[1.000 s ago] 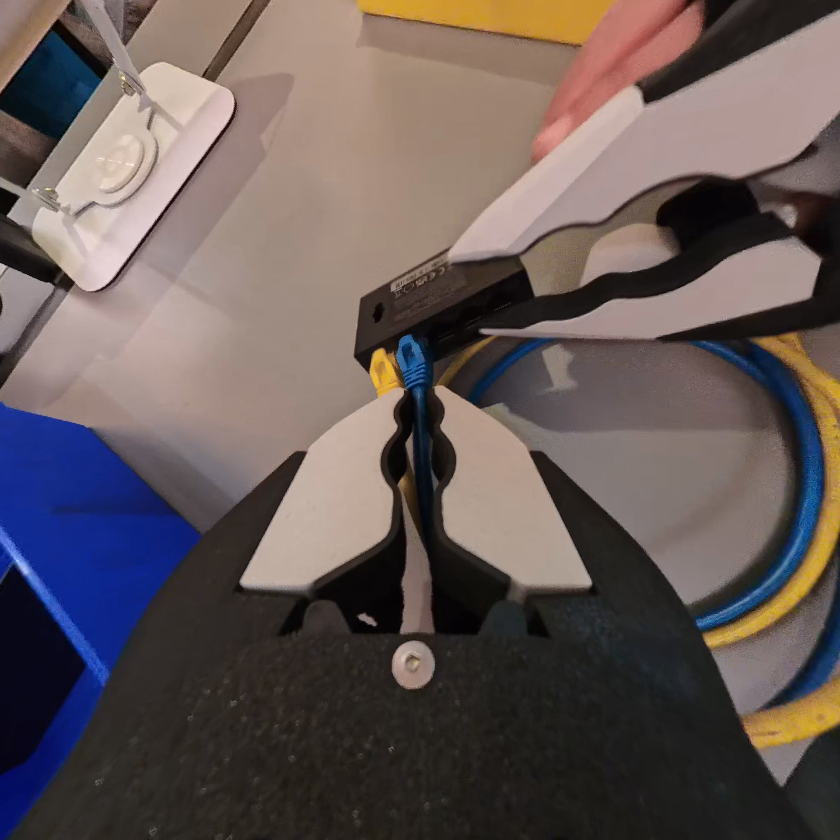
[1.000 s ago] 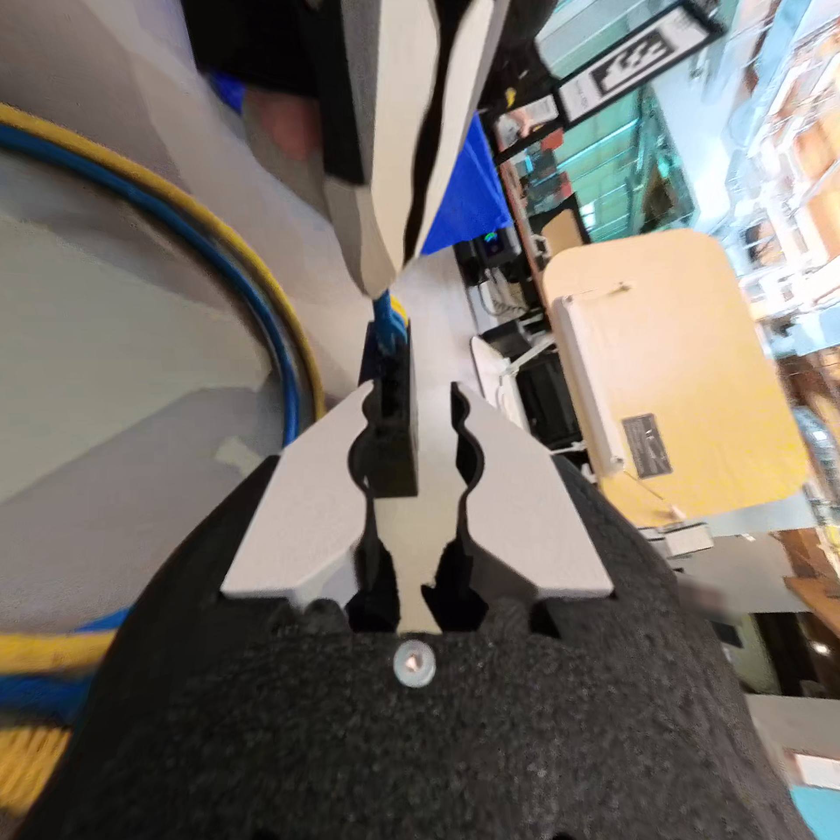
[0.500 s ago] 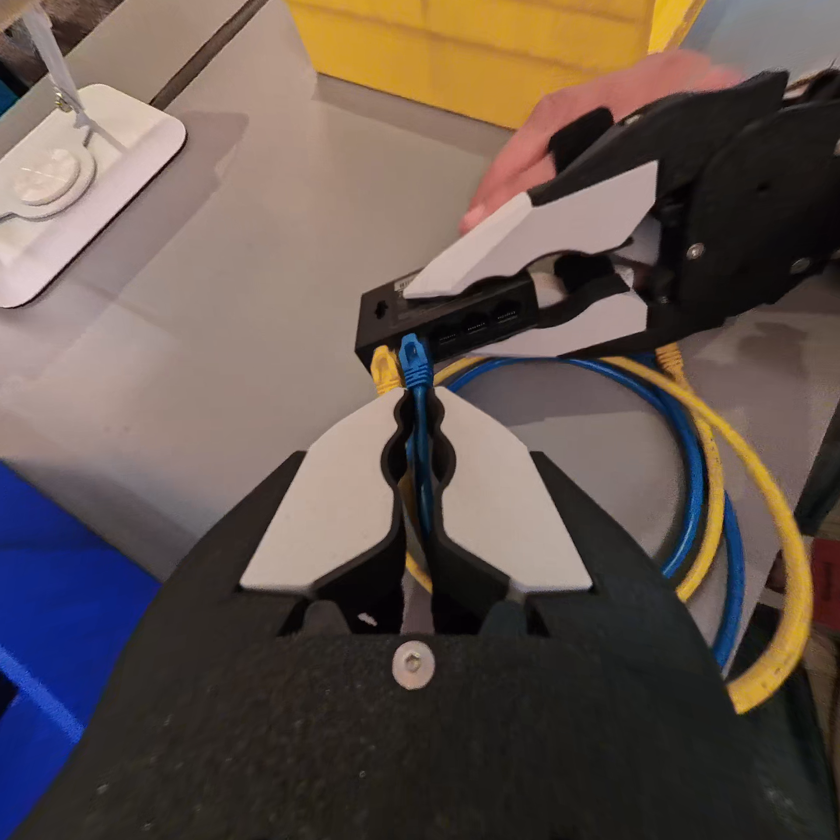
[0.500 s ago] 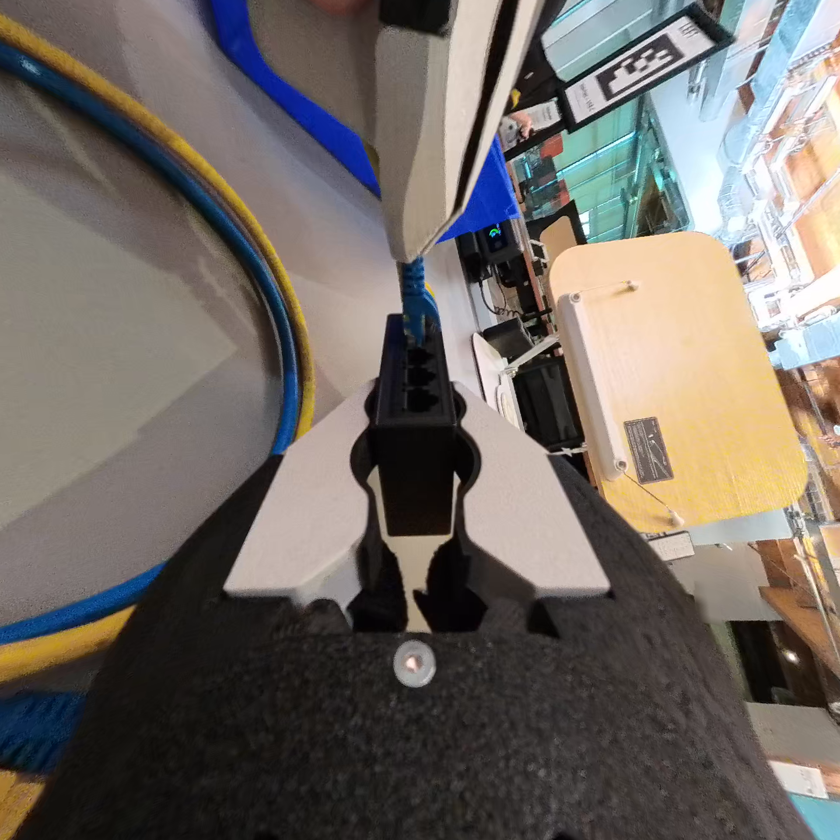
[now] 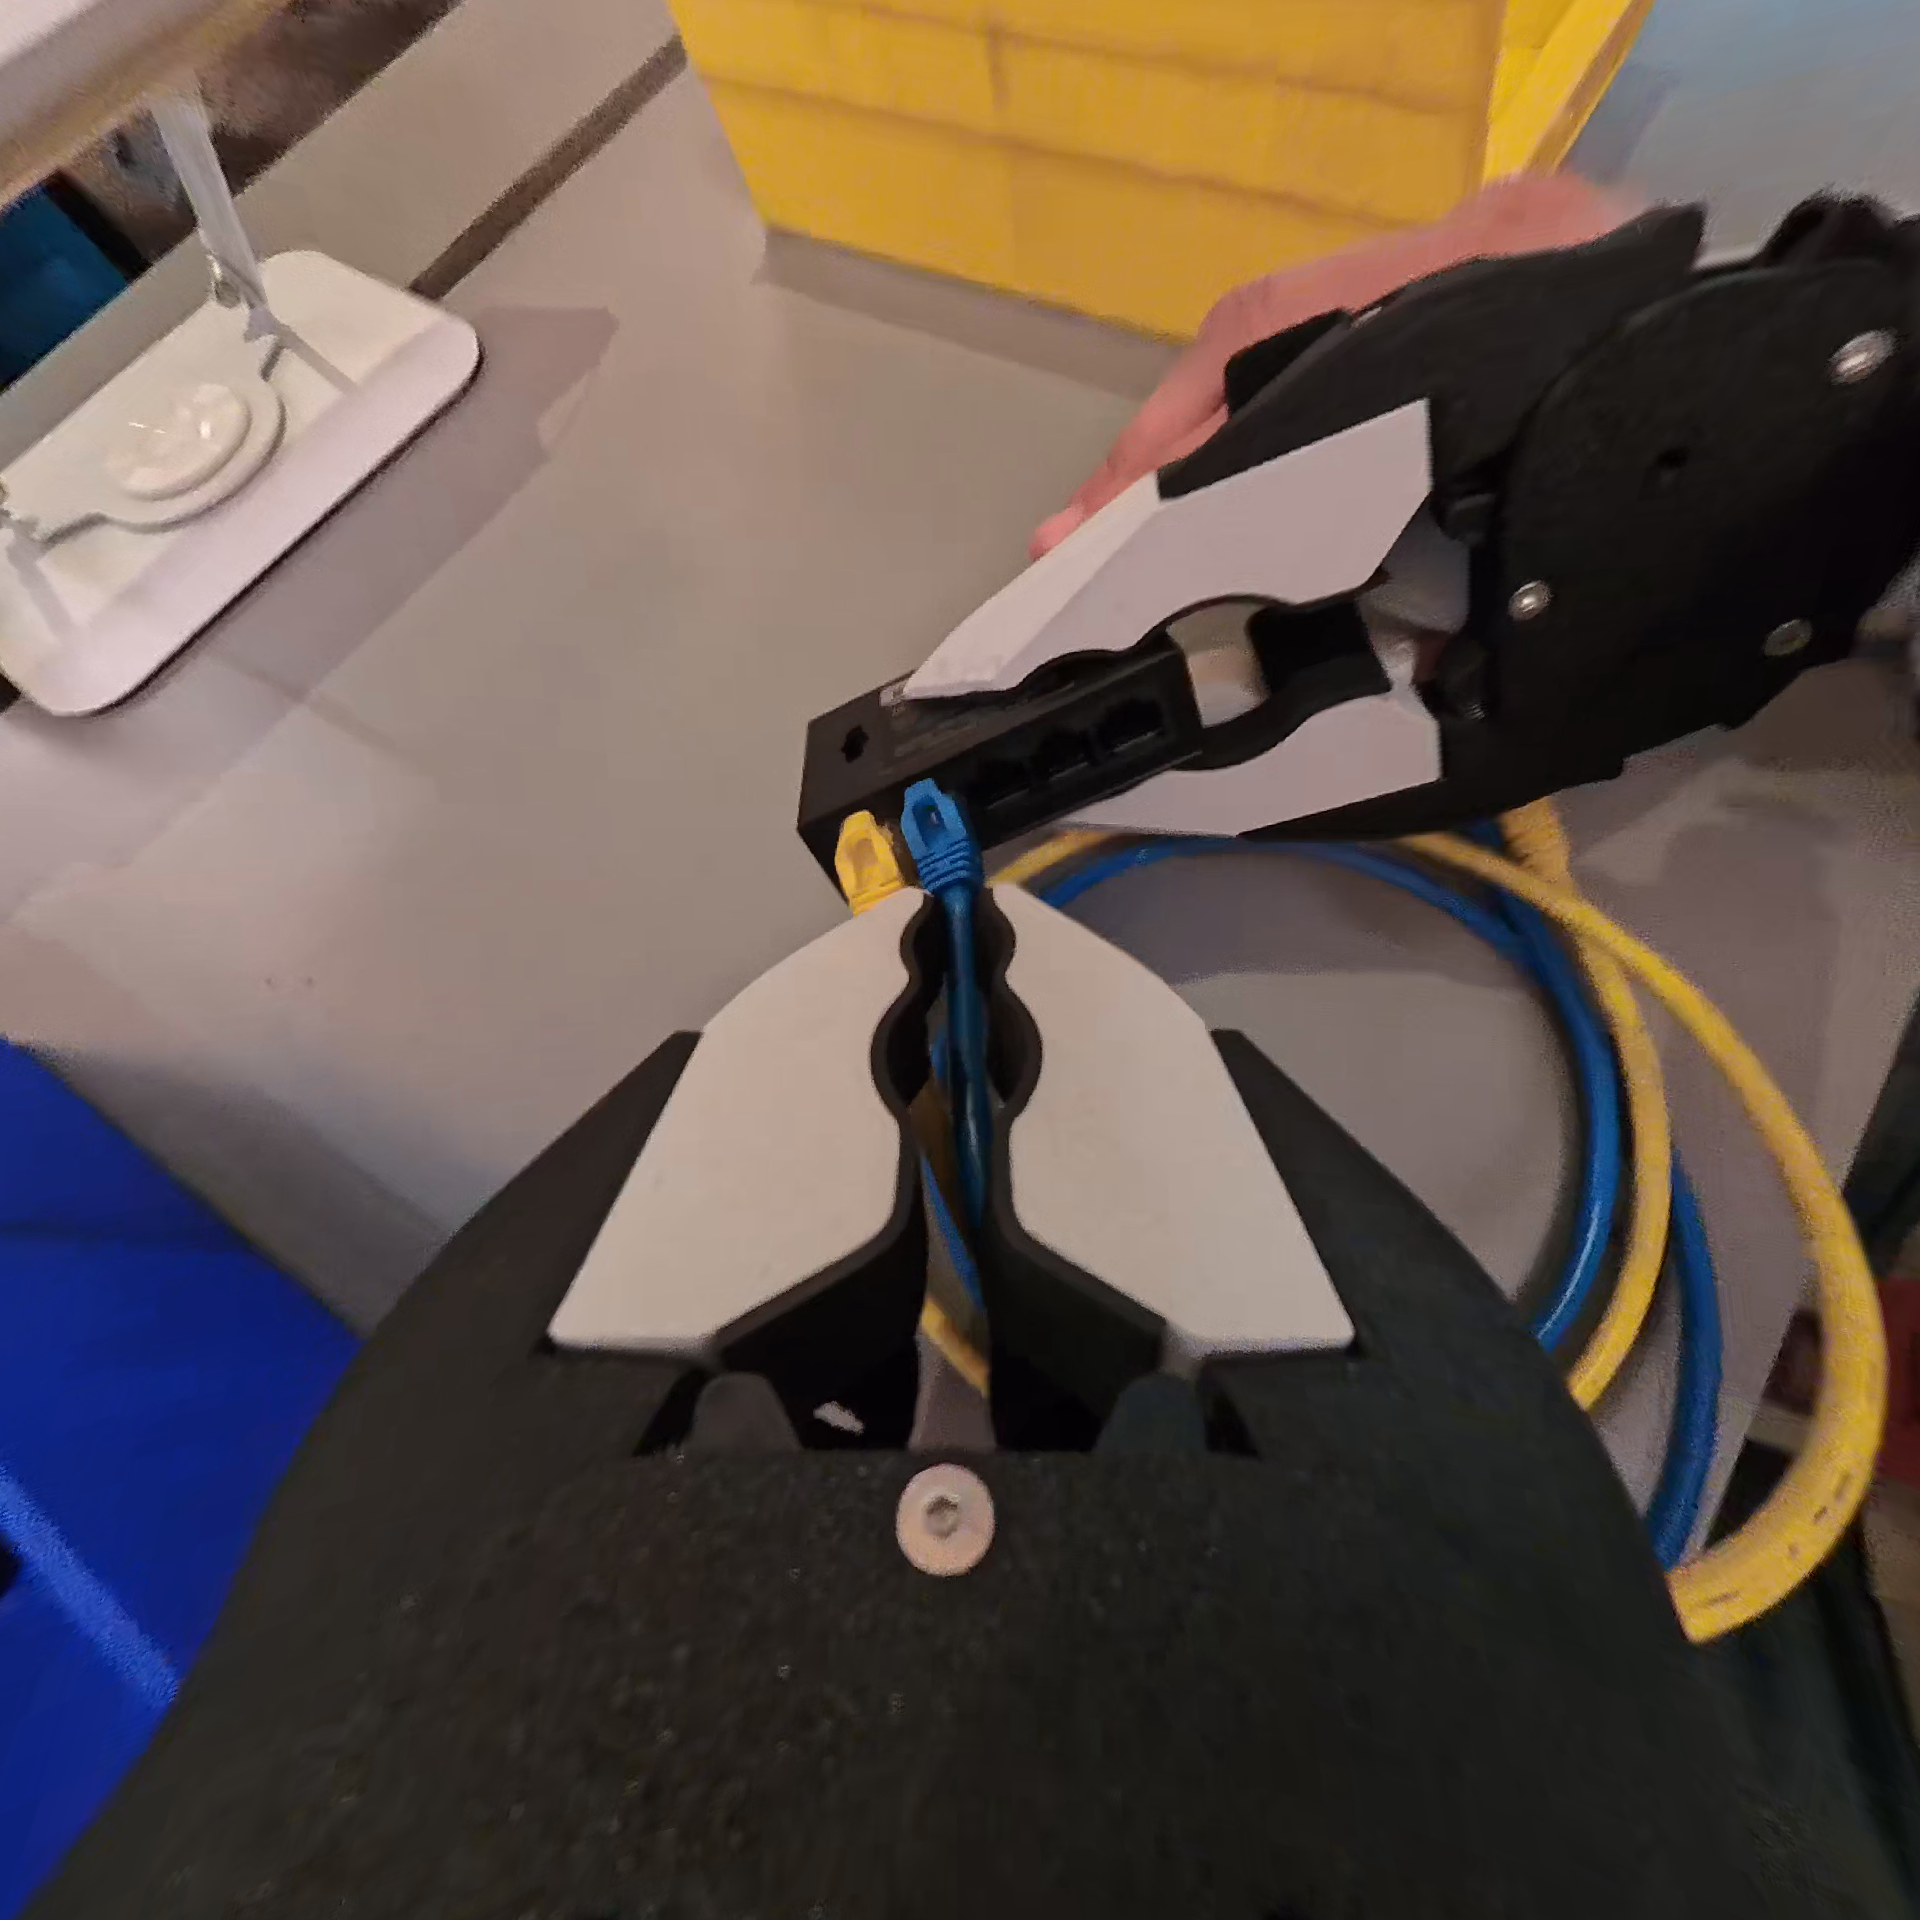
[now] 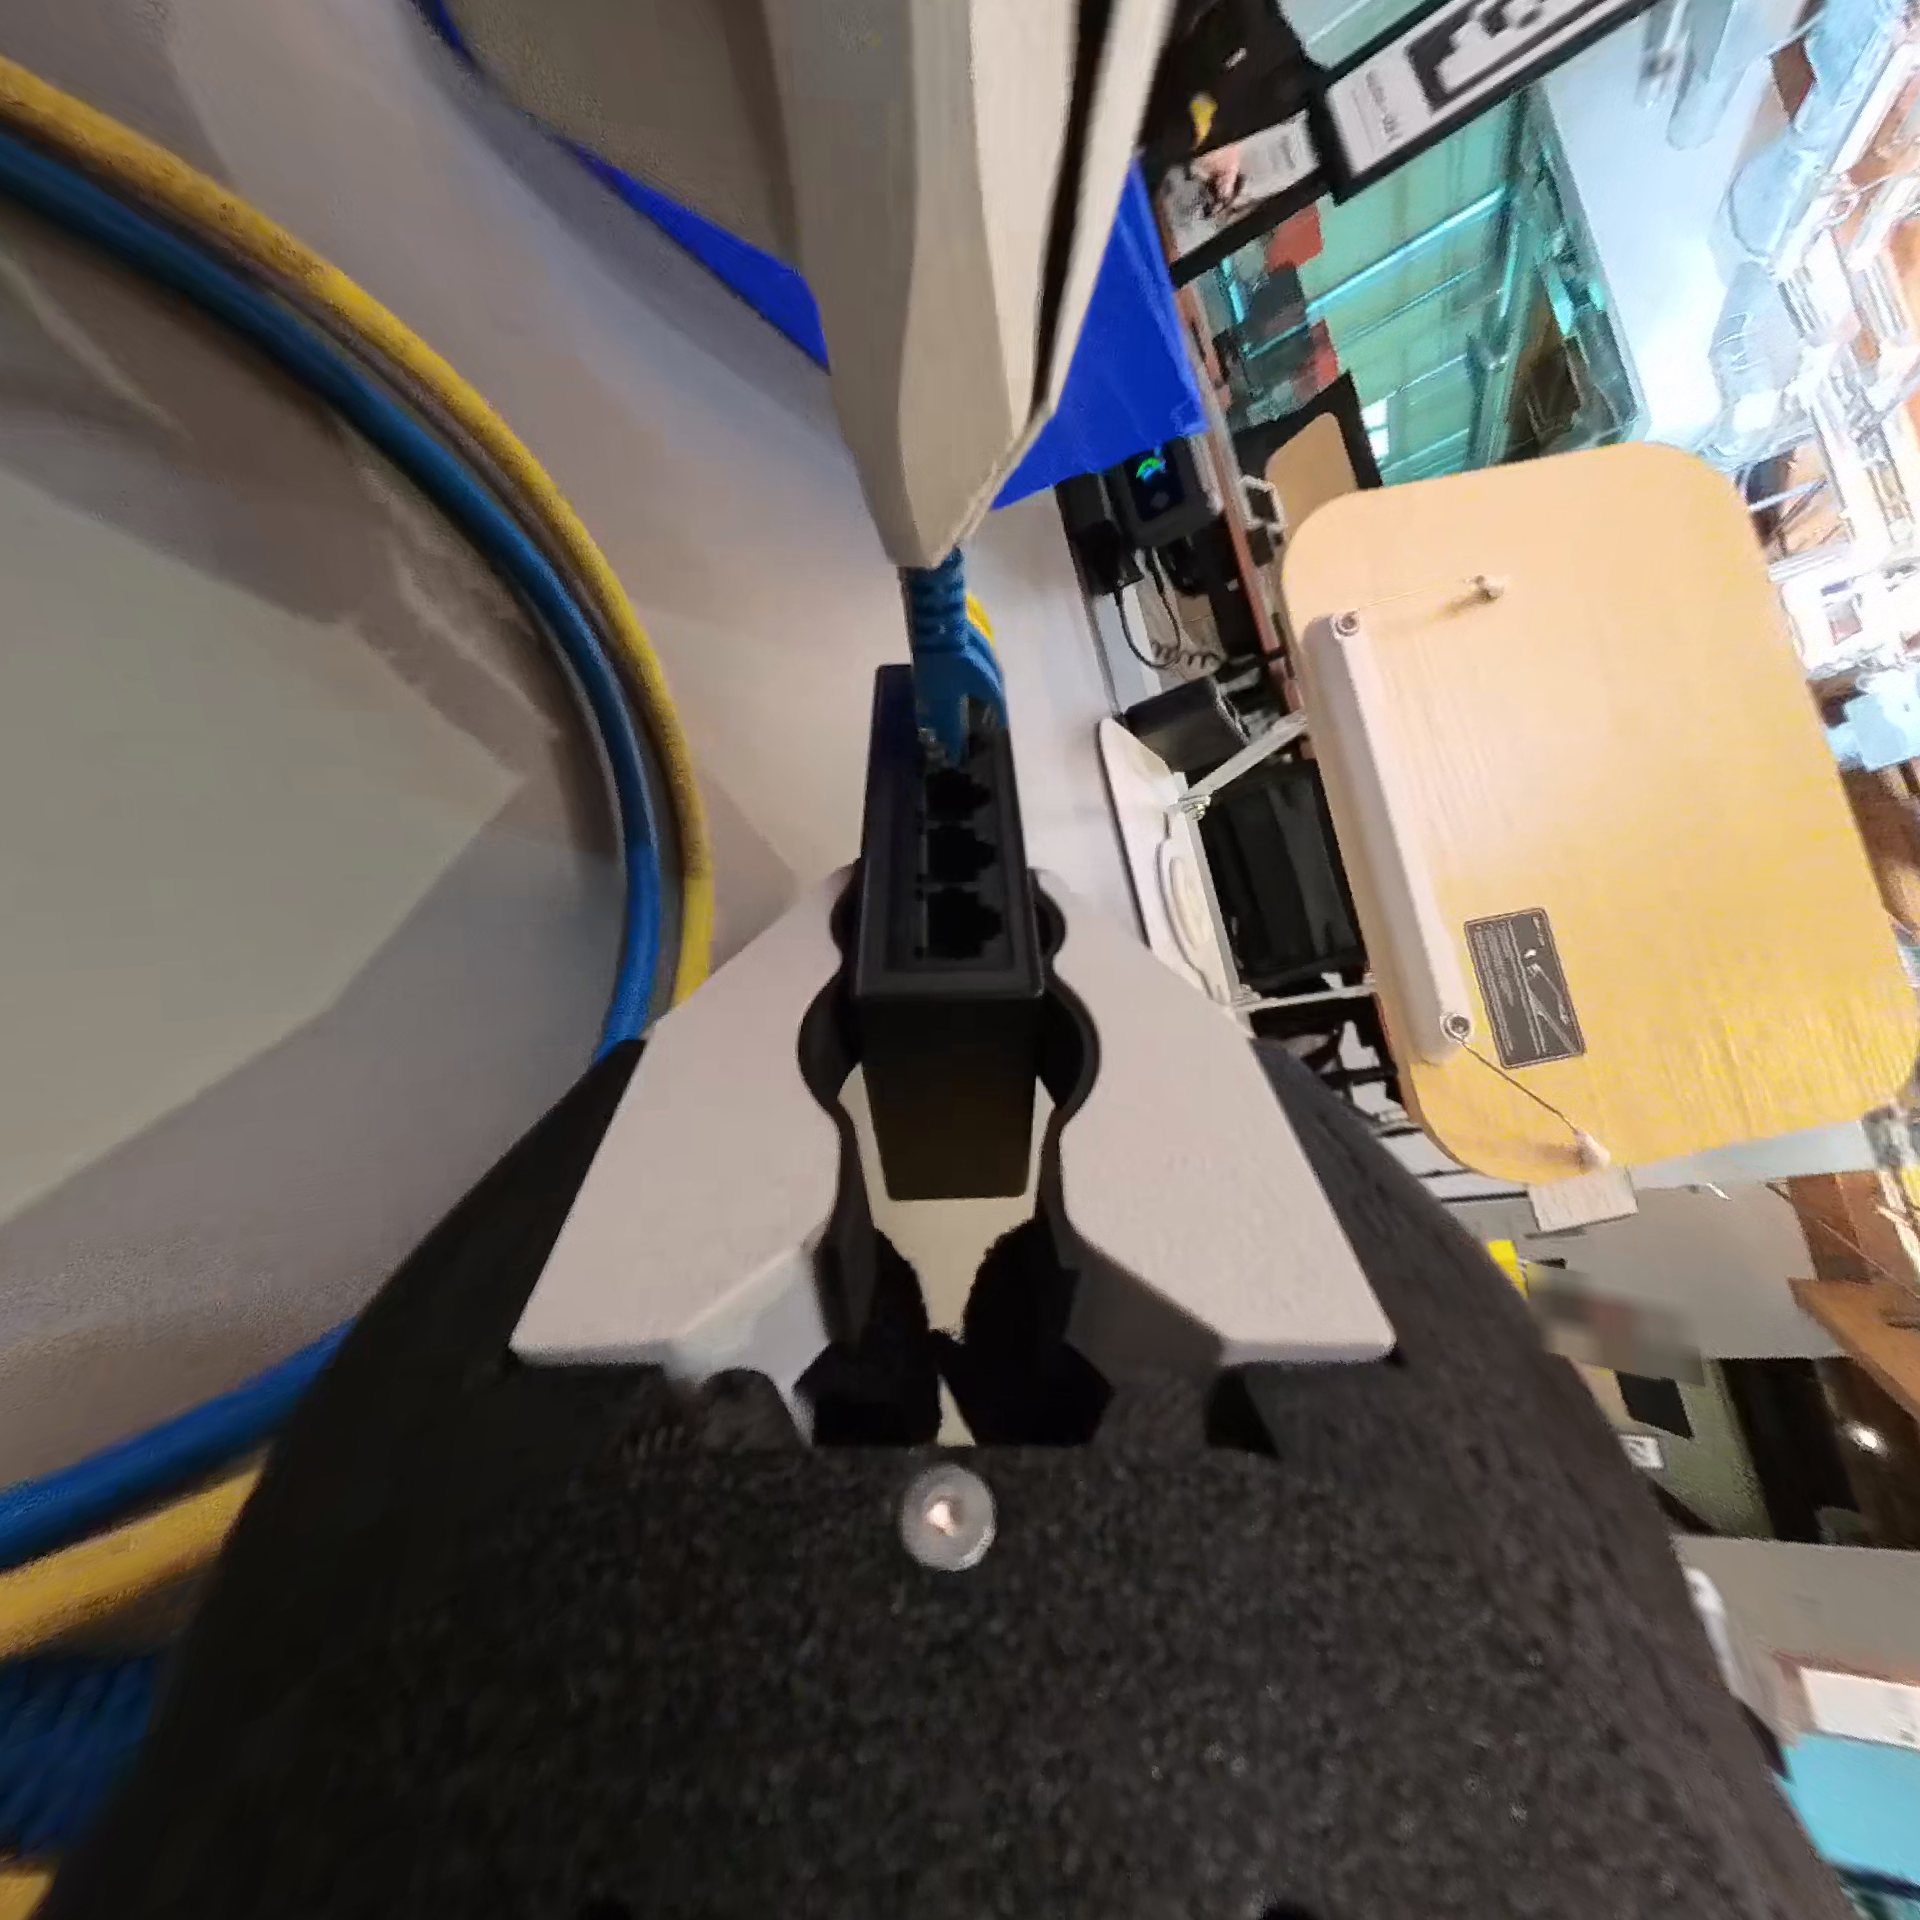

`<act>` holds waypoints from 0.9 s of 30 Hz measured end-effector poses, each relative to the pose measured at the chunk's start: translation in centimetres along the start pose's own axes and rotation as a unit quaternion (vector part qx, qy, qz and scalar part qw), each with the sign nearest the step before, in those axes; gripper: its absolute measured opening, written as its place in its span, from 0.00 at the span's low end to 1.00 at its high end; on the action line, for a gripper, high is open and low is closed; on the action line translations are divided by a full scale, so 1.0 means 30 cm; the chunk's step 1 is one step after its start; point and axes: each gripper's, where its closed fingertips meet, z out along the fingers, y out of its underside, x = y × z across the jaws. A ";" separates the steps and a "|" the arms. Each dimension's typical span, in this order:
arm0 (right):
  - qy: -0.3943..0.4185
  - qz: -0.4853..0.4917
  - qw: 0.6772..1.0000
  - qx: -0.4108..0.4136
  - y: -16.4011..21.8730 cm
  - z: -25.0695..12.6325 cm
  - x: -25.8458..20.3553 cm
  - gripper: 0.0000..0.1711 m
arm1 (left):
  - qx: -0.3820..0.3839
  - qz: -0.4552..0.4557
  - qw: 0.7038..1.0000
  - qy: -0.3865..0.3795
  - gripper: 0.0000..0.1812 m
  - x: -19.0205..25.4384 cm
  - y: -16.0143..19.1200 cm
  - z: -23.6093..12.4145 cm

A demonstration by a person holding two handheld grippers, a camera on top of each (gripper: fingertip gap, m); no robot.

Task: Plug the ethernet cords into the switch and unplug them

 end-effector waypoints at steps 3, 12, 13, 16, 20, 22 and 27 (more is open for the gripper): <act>-0.009 0.025 1.000 0.004 0.027 -0.007 0.014 0.16 | 0.062 -0.026 0.996 0.053 0.12 0.019 -0.067 -0.041; -0.170 0.315 0.910 0.207 -0.134 -0.144 0.075 0.15 | 0.189 -0.117 0.966 0.132 0.19 -0.080 -0.213 -0.242; -0.195 0.346 0.890 0.223 -0.155 -0.156 0.082 0.15 | 0.161 -0.093 0.971 0.153 0.22 -0.029 -0.195 -0.214; -0.272 0.416 0.828 0.261 -0.207 -0.194 0.087 0.15 | 0.120 -0.028 0.977 0.172 0.27 0.064 -0.157 -0.136; -0.319 0.442 0.793 0.272 -0.244 -0.218 0.074 0.15 | 0.142 -0.011 0.968 0.207 0.19 0.115 -0.165 -0.093; -0.326 0.456 0.782 0.273 -0.239 -0.221 0.078 0.15 | 0.164 -0.019 0.962 0.219 0.17 0.120 -0.170 -0.088; -0.352 0.475 0.765 0.254 -0.218 -0.214 0.055 0.15 | 0.195 -0.030 0.955 0.222 0.17 0.125 -0.153 -0.065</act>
